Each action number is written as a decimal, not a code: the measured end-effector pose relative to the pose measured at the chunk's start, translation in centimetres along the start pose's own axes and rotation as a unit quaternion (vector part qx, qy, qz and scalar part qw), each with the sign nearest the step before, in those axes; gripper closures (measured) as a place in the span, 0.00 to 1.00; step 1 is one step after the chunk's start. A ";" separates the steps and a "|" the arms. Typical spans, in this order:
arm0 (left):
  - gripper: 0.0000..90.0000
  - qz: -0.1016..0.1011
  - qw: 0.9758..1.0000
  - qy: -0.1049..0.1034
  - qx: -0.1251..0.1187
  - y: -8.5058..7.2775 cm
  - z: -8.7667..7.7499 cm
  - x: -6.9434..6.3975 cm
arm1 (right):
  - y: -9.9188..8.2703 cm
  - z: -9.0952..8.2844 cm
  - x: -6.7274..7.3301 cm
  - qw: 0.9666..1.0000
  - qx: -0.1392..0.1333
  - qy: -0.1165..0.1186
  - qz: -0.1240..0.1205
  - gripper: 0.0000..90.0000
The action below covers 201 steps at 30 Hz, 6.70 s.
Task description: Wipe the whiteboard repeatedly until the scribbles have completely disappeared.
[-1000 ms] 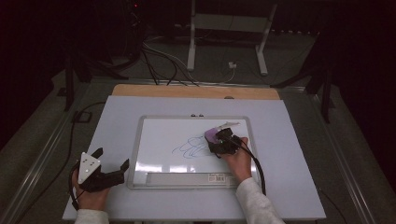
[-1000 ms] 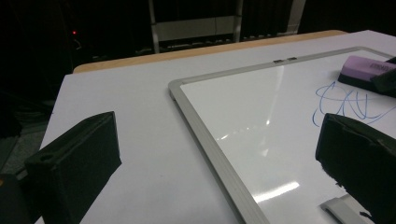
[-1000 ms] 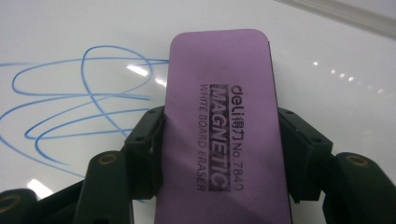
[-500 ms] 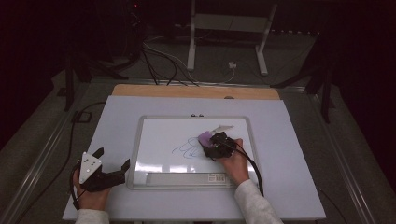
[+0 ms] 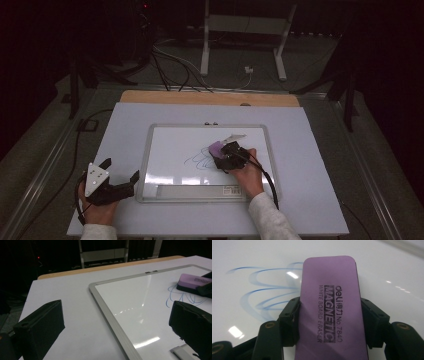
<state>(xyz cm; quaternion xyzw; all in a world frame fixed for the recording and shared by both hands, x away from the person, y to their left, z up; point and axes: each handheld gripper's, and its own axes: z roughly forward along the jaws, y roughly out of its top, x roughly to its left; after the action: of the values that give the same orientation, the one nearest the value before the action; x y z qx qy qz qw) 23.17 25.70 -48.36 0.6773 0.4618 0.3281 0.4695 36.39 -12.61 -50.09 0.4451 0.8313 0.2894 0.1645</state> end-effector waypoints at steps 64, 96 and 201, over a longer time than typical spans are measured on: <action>0.01 0.003 1.000 -0.003 0.003 0.0 0.2 -0.1 | 0.1 -1.5 1.3 0.997 -0.075 0.019 0.003 0.39; 0.01 0.004 1.000 -0.002 0.002 0.0 0.1 -0.1 | 0.6 -0.9 3.5 0.995 -0.063 0.025 -0.073 0.60; 0.01 0.003 1.000 -0.001 0.005 -0.1 0.1 -0.1 | 1.8 1.0 4.1 0.997 -0.047 0.053 -0.044 0.46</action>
<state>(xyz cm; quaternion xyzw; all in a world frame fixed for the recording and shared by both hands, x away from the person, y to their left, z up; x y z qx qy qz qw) 23.22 25.55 -48.47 0.6811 0.4608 0.3269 0.4657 35.81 -8.06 -49.82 0.3839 0.8431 0.3436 0.1539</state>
